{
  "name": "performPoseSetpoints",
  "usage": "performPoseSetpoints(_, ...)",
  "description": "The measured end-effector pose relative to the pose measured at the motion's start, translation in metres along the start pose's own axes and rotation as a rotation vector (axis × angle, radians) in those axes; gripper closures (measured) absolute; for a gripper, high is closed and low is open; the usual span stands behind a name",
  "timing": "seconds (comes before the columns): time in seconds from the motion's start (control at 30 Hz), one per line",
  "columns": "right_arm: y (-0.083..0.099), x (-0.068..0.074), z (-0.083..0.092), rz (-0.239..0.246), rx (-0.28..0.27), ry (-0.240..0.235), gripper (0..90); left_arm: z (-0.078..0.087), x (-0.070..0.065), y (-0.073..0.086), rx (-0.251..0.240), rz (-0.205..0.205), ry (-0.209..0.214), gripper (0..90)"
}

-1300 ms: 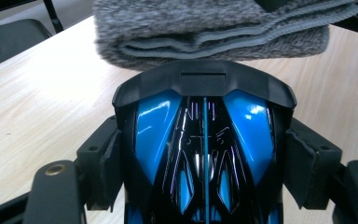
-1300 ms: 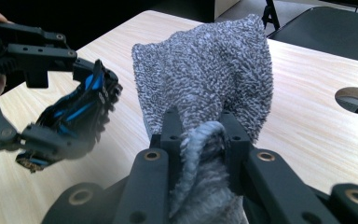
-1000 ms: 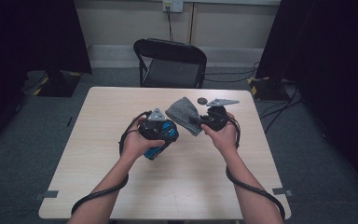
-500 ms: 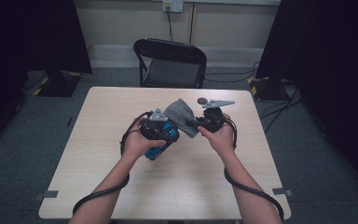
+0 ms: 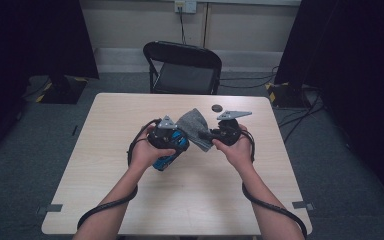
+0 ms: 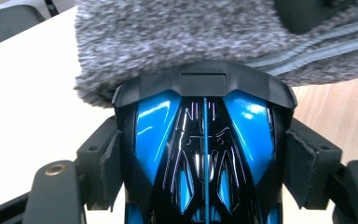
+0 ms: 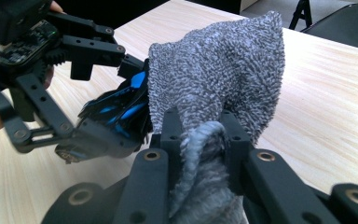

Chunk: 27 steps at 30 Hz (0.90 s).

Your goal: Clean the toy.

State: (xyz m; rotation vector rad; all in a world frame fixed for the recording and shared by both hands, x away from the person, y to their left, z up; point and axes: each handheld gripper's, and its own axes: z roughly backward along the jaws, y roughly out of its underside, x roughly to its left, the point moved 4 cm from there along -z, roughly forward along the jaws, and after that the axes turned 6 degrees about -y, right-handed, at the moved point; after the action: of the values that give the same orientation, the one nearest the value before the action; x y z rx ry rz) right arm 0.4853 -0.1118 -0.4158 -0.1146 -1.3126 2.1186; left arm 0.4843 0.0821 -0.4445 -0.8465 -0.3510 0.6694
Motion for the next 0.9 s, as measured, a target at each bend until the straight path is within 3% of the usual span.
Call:
performPoseSetpoints(0.13,0.002,0.001,0.001,0.003,0.002,-0.007,75.5,0.0,0.005,0.002,0.0,0.019,-0.011,25.7)
performPoseSetpoints(0.9,0.01,0.005,0.007,0.012,0.006,-0.046,75.4,0.005,0.017,0.003,0.01,0.027,-0.044,25.7)
